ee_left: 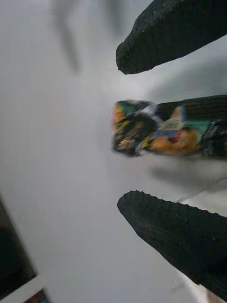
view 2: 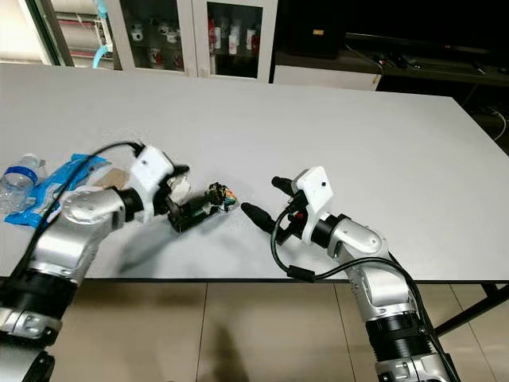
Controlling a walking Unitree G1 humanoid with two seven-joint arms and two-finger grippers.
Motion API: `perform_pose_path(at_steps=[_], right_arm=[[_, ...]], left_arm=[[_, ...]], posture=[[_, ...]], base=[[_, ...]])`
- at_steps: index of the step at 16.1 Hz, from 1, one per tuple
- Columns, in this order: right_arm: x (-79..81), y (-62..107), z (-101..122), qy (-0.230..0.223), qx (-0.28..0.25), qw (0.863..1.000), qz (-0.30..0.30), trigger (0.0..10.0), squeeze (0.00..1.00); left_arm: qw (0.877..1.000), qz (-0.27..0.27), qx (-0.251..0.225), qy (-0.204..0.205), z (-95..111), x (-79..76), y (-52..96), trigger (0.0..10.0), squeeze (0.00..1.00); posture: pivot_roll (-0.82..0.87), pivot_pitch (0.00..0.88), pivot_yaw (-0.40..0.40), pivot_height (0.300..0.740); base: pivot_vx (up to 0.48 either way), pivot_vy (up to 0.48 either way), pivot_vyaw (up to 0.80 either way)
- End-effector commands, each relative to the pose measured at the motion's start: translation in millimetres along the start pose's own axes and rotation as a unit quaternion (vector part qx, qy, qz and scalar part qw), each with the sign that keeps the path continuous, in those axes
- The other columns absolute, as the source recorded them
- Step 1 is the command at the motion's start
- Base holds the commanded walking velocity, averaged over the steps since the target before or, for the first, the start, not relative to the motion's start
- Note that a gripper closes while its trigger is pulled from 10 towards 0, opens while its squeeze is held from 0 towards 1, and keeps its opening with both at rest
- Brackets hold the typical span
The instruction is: Picking trash to rubbish bin
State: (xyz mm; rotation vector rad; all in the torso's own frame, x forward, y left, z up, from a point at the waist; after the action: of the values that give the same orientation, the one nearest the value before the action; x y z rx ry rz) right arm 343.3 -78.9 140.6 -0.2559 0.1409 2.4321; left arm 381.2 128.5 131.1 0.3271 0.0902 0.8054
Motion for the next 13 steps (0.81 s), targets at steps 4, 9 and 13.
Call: perform_pose_path(at_steps=[4, 9, 13], right_arm=[[5.7, 2.8, 5.6, -0.001, -0.006, 1.0, 0.013, 10.0, 0.0], [9.1, 5.9, 4.5, -0.008, -0.003, 1.0, 0.013, 10.0, 0.0], [11.4, 6.1, 4.4, -0.012, -0.001, 1.0, 0.014, 10.0, 0.0]], left_arm=[[0.998, -0.038, 0.037, 0.015, -23.2, -10.9, -13.2, 10.0, 0.0], [0.996, -0.046, 0.073, 0.028, -49.4, -18.6, -25.4, 10.0, 0.0], [0.995, -0.051, 0.081, 0.034, -60.9, -25.0, -30.1, 0.7, 0.0]], posture=[[-0.01, 0.018, -0.071, 0.74], [-0.02, 0.018, -0.07, 0.74], [-0.03, 0.02, -0.071, 0.74]], base=[[0.0, 0.0, 0.0], [0.0, 0.0, 0.0], [0.0, 0.0, 0.0]])
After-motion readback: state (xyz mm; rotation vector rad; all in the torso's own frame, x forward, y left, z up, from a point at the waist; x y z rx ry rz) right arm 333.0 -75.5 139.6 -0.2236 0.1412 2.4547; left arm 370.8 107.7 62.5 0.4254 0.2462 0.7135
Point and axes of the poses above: a point about 5 cm out from each wrist's last joint towards the gripper, its own y axis pointing back from the gripper into the wrist, its own z axis along the axis of the wrist's last joint, x = y × z, the point moved 6 cm from there along -y, pointing out of the wrist towards the gripper, and after that the axes turned 13 degrees about y, right-handed, at the moved point
